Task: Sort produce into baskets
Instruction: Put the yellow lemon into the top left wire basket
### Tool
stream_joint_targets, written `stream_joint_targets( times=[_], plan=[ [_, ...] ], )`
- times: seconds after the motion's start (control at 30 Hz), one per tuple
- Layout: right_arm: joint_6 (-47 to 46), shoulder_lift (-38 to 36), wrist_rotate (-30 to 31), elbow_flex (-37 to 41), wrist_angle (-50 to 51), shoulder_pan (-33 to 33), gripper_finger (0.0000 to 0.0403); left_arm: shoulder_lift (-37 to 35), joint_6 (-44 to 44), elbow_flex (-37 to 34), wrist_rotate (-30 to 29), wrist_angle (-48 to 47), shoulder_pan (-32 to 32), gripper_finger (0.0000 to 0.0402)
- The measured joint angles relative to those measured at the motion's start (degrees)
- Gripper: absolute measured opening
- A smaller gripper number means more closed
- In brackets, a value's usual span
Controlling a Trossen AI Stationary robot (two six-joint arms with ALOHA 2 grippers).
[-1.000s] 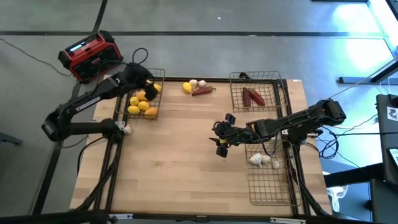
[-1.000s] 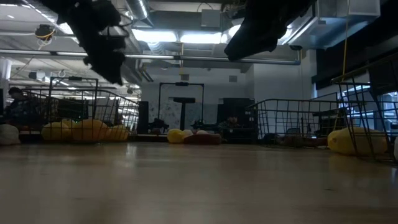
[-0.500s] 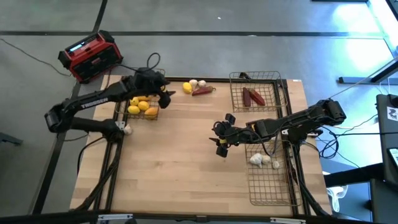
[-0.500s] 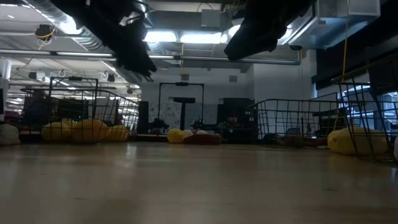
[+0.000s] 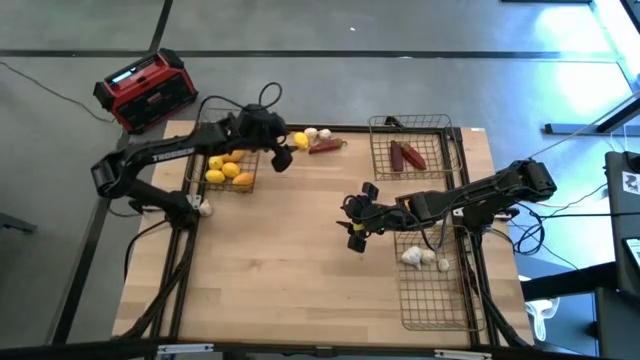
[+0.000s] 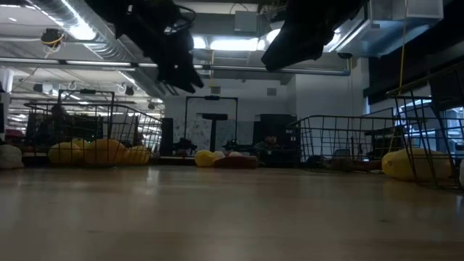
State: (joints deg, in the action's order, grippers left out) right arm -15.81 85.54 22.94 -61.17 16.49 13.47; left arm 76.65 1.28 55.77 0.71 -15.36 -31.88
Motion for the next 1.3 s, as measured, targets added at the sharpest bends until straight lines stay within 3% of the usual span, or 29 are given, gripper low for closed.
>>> stream_joint_targets(
  times=[0.37,0.77,1.3],
  plan=[
    [0.02,0.0,0.0,0.02,0.0,0.02,0.0193,11.49,-2.35,9.03,-3.61,-1.18,-0.8,0.0345],
    [0.02,0.0,-0.02,0.02,0.09,0.02,0.0193,23.33,-4.62,15.1,-8.28,-5.47,-3.54,0.0347],
    [0.1,0.0,0.02,0.02,0.3,0.02,0.0193,32.63,-8.83,15.27,-11.4,1.03,-6.12,0.0347]
  ],
)
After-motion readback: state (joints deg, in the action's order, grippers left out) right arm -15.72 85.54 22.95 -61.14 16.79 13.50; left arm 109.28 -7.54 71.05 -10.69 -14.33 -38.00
